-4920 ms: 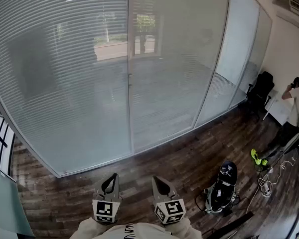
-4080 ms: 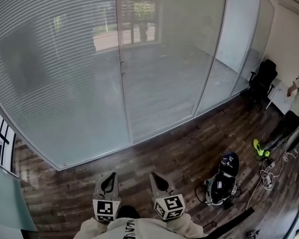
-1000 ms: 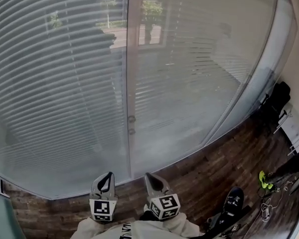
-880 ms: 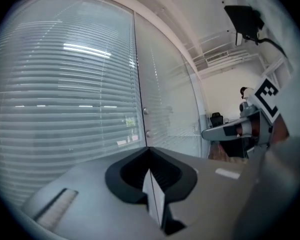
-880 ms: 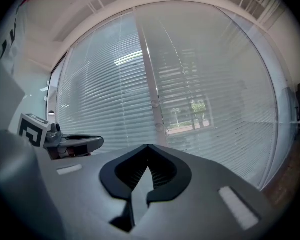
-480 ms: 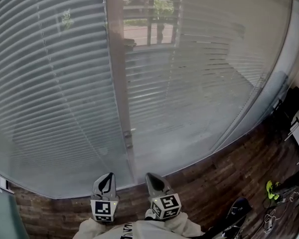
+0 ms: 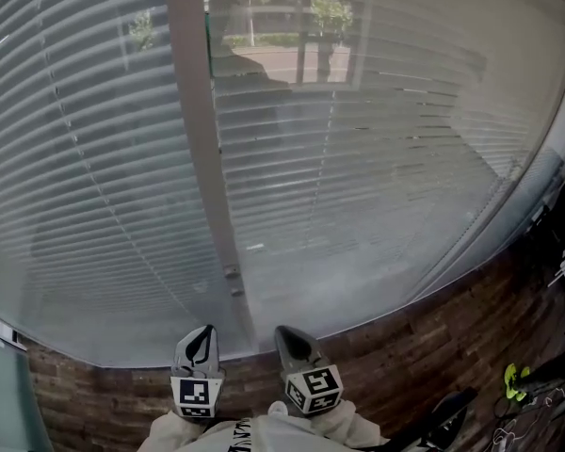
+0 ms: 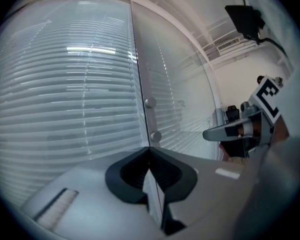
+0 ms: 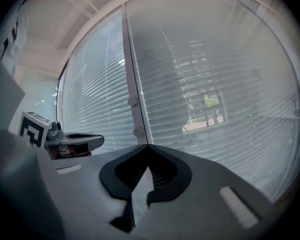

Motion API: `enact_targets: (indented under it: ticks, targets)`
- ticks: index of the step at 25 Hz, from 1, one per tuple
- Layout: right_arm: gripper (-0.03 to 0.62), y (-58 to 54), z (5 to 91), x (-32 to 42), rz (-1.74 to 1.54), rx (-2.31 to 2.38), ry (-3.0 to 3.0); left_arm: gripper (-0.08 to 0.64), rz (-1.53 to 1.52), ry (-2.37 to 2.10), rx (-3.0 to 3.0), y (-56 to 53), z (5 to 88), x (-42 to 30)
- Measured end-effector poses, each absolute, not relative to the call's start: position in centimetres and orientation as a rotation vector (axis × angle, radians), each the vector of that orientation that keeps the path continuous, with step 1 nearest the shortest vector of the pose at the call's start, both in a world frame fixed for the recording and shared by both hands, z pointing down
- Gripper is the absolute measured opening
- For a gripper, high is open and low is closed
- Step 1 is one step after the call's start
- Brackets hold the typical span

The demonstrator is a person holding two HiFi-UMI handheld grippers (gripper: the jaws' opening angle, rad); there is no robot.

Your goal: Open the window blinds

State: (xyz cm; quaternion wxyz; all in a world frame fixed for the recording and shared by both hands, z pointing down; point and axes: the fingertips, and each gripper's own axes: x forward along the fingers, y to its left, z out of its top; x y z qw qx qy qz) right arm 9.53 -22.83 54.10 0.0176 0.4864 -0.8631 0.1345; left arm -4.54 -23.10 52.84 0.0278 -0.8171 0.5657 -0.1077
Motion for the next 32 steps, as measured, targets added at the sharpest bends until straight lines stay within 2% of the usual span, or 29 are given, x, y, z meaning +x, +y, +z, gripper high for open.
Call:
enact_targets:
  ticks: [7,18,25,30,32]
  targets:
    - [0.002,-24.3,54.1,9.6,0.423,1.476,-2.701,0.0,-0.354,1.783,-2.504,-23.7,53.0,-4.5]
    - [0.003,-26.6,51.7,7.4,0.252,1.525,-2.652,0.0,-0.333,1.767,-2.507,-24.9,52.3,-7.0]
    - [0.086,-27.5,50.4,6.5,0.109,1.501,-2.614,0.0,-0.304,1.724,-2.53,-26.0,52.0,-7.2]
    - [0.147,-28.1,48.5,5.0,-0.165,1.411,-2.539,0.0,-0.294,1.717,-2.542,-26.3,52.0,-7.3]
    - [0.153,-28.4,47.9,4.6,-0.296,1.374,-2.482,0.0,-0.293,1.72,-2.543,-26.4,52.1,-7.4]
